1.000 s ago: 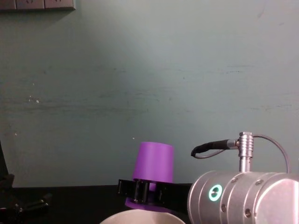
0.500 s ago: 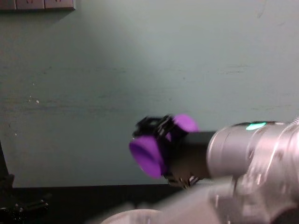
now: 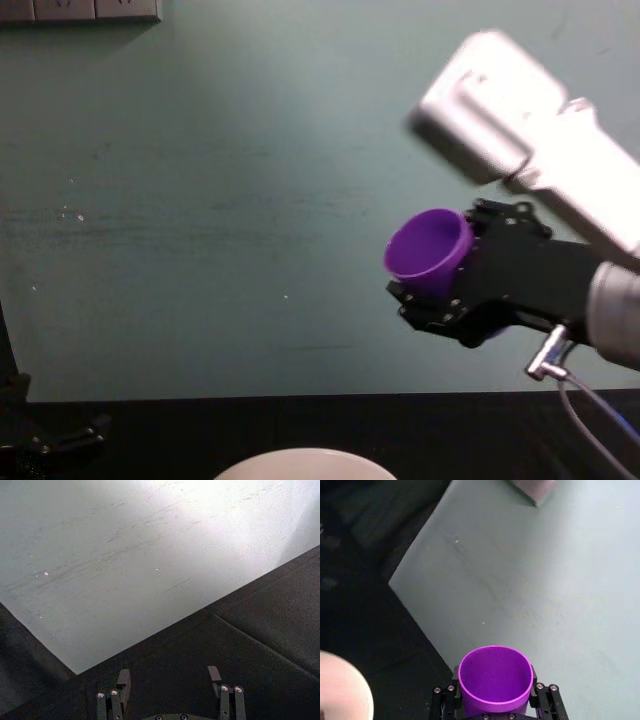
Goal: Pick up the cup and pour the mung beans from the cup into the bowl.
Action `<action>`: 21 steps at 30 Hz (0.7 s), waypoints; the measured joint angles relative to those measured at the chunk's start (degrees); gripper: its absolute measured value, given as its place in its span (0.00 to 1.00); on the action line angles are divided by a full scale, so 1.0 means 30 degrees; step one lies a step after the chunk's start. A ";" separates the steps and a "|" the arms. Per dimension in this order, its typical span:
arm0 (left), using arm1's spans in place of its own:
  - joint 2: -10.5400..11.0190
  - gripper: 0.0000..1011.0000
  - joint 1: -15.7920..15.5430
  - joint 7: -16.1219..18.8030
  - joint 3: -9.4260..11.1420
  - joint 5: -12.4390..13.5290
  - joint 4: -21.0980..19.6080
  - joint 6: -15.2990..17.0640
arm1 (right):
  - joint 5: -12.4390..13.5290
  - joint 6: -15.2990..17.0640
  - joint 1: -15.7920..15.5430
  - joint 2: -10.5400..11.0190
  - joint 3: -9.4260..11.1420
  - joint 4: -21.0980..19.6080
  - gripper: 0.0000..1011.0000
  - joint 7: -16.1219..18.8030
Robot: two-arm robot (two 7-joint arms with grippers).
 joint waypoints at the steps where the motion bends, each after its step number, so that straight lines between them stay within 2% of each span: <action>1: 0.0000 0.99 0.0000 0.0000 0.0000 0.0001 -0.0001 -0.0001 | 0.0824 -0.0286 -0.0216 -0.0194 0.0460 0.0098 0.72 -0.0007; 3: 0.0000 0.99 0.0000 0.0000 0.0001 0.0000 0.0000 -0.0001 | 0.1516 -0.0522 -0.0397 -0.0342 0.0858 0.0181 0.72 -0.0007; 4: 0.0000 0.99 0.0000 0.0000 0.0000 0.0000 0.0000 -0.0001 | 0.2256 -0.0792 -0.0612 -0.0476 0.1254 0.0291 0.72 0.0005; 8: 0.0000 0.99 0.0000 0.0000 0.0000 0.0001 0.0001 -0.0001 | 0.3811 -0.1447 -0.1003 -0.0669 0.1949 0.0667 0.72 0.0158; 13: 0.0001 0.99 0.0001 0.0000 0.0000 0.0000 0.0000 -0.0001 | 0.5498 -0.2312 -0.1344 -0.0770 0.2511 0.1270 0.72 0.0397; 16: 0.0000 0.99 0.0000 0.0000 0.0001 0.0000 0.0000 0.0000 | 0.6131 -0.2444 -0.1460 -0.0829 0.2689 0.1521 0.72 0.0491; 21: 0.0000 0.99 0.0000 0.0000 0.0000 0.0000 0.0000 0.0000 | 0.8046 -0.2528 -0.1759 -0.1105 0.3198 0.2056 0.72 0.0920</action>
